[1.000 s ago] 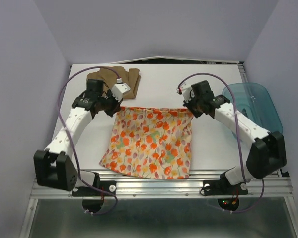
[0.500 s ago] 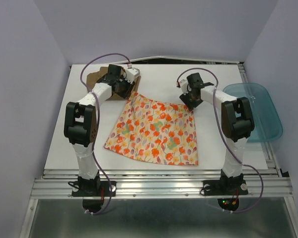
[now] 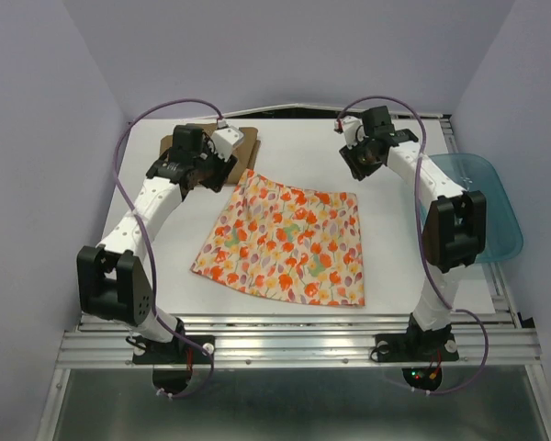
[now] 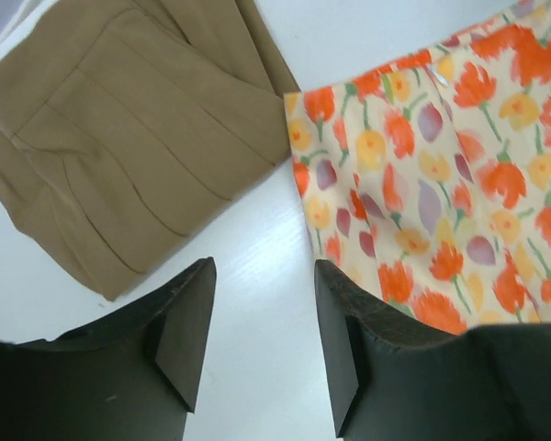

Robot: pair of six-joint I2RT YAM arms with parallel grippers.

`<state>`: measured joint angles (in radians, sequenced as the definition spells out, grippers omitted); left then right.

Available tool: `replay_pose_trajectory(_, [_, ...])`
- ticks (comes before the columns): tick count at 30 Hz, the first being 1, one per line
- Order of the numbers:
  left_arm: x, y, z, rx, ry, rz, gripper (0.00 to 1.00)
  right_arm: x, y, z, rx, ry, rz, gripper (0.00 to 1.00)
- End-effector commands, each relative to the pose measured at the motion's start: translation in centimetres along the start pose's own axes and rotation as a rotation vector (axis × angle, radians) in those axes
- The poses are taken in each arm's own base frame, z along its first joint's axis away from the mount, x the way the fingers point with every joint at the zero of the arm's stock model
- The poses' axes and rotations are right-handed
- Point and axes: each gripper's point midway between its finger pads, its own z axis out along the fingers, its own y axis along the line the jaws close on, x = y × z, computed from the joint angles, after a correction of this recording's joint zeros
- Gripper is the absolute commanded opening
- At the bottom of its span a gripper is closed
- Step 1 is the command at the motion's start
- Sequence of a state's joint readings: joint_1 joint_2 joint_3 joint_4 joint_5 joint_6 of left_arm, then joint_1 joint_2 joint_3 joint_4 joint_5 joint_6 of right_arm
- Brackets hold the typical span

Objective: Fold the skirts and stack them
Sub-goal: Flatten the skirt out

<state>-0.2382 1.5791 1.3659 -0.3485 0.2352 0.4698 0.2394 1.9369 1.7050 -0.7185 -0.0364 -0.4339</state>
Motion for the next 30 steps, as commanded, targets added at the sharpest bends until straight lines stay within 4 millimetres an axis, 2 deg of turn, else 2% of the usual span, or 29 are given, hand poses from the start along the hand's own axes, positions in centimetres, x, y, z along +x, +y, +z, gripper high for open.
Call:
replay_pose_trajectory(1, [5.4,-4.3,-0.9,0.133,0.115,-0.008,0.54,1.9,4.6,0.6,-0.238,0.047,-0.016,0.38])
replay_pose_trajectory(4, [7.6,-6.1,-1.1,0.191,0.152,-0.033,0.50,3.5,5.9,2.6,-0.297,0.092,0.007,0.29])
replay_pose_trajectory(5, [8.2,-6.9,-1.2,0.215,0.160,-0.038,0.50,4.2,5.9,3.7,-0.284,0.107,0.013,0.26])
replay_pose_trajectory(9, [9.7,-8.2,-1.0,0.248,0.210,-0.037,0.50,6.2,5.6,5.7,-0.250,0.166,0.009,0.22])
replay_pose_trajectory(13, [11.7,-8.8,0.2,0.261,0.286,-0.051,0.49,9.9,5.9,6.8,-0.213,0.256,0.013,0.16])
replay_pose_trajectory(15, [12.6,-8.6,1.4,0.253,0.323,-0.057,0.47,12.8,6.2,6.6,-0.194,0.327,0.011,0.13])
replay_pose_trajectory(17, [12.9,-8.3,3.0,0.247,0.344,-0.057,0.45,15.5,7.1,5.5,-0.200,0.383,0.007,0.13])
replay_pose_trajectory(19, [13.6,-7.9,4.7,0.232,0.384,-0.062,0.43,17.2,7.8,4.4,-0.212,0.414,0.002,0.13])
replay_pose_trajectory(20, [12.6,-7.3,5.5,0.219,0.371,-0.054,0.43,18.7,8.7,3.2,-0.241,0.445,0.000,0.13])
replay_pose_trajectory(21, [12.1,-7.2,6.2,0.218,0.369,-0.048,0.43,19.3,9.2,2.5,-0.259,0.459,0.002,0.12])
replay_pose_trajectory(23, [12.1,-7.3,8.0,0.222,0.391,-0.033,0.43,20.4,10.2,1.2,-0.307,0.480,0.005,0.12])
replay_pose_trajectory(24, [10.1,-7.3,8.8,0.219,0.357,-0.009,0.43,20.9,11.7,-0.4,-0.389,0.488,0.007,0.12])
replay_pose_trajectory(25, [9.6,-7.5,9.4,0.224,0.357,0.002,0.43,20.8,12.9,-1.3,-0.450,0.484,-0.002,0.12])
replay_pose_trajectory(26, [10.1,-7.9,10.7,0.235,0.384,0.010,0.43,20.7,14.1,-2.4,-0.514,0.478,-0.013,0.13])
replay_pose_trajectory(27, [7.9,-7.6,11.6,0.220,0.345,0.027,0.43,20.1,15.9,-4.7,-0.643,0.458,-0.001,0.14])
replay_pose_trajectory(29, [6.1,-6.9,13.4,0.202,0.320,0.018,0.43,19.0,17.3,-6.9,-0.736,0.445,0.044,0.14])
replay_pose_trajectory(30, [5.4,-6.5,13.7,0.193,0.312,0.016,0.43,17.3,17.2,-7.5,-0.742,0.392,0.057,0.15])
